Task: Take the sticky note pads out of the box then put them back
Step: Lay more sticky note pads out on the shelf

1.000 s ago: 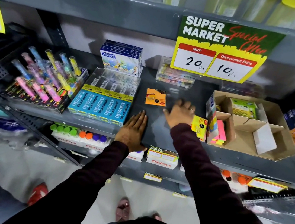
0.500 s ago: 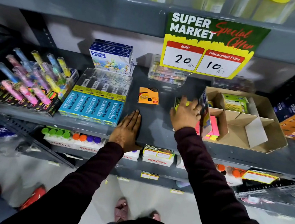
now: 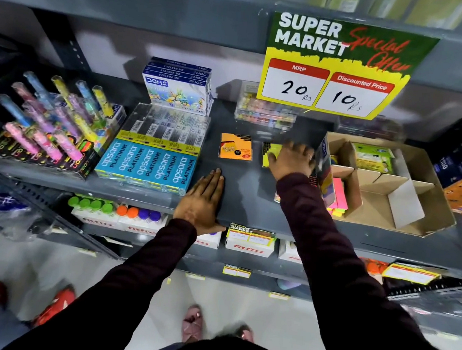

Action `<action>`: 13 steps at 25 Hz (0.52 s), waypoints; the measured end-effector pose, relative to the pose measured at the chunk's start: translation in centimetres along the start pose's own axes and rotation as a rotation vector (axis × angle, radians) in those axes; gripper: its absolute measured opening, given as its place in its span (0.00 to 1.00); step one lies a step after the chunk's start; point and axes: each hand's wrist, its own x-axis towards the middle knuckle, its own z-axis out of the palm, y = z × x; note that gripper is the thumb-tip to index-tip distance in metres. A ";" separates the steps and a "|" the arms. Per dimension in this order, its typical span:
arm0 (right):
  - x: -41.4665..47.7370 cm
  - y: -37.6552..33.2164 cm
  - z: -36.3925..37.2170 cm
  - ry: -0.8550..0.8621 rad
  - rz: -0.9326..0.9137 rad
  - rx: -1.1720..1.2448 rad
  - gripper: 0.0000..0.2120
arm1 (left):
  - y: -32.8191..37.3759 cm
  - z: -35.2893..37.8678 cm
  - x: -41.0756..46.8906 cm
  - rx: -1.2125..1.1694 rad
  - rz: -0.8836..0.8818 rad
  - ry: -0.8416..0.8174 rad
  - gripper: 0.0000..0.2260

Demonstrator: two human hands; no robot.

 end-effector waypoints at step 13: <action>-5.7 3.3 1.5 0.053 0.169 -0.001 0.24 | 0.7 -0.3 -0.5 0.152 -0.014 0.080 0.46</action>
